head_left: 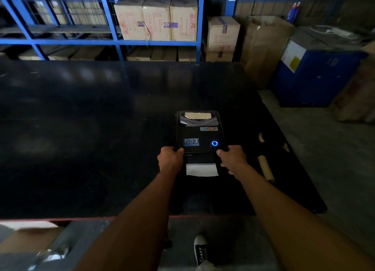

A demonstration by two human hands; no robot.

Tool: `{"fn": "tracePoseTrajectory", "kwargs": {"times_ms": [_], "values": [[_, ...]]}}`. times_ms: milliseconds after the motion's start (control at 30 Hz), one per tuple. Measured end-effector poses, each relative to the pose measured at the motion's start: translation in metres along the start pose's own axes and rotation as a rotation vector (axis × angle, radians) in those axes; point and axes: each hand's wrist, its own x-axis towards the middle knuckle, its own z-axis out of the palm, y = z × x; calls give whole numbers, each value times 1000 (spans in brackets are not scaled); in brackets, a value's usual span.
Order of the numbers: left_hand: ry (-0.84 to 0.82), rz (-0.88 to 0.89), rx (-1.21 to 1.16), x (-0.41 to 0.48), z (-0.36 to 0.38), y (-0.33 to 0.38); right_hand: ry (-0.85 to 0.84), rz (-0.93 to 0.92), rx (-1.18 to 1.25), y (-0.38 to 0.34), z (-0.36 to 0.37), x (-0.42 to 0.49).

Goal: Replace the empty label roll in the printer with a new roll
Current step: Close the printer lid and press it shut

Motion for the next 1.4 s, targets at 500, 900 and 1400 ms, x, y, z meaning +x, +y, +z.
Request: {"fn": "tracePoseTrajectory", "kwargs": {"times_ms": [500, 900, 1400], "values": [[-12, -5, -17, 3, -2, 0, -27, 18, 30, -1, -1, 2], [-27, -13, -5, 6, -3, 0, -10, 29, 46, -3, 0, 2], [-29, -24, 15, 10, -1, -1, -10, 24, 18, -3, -1, 2]]}}
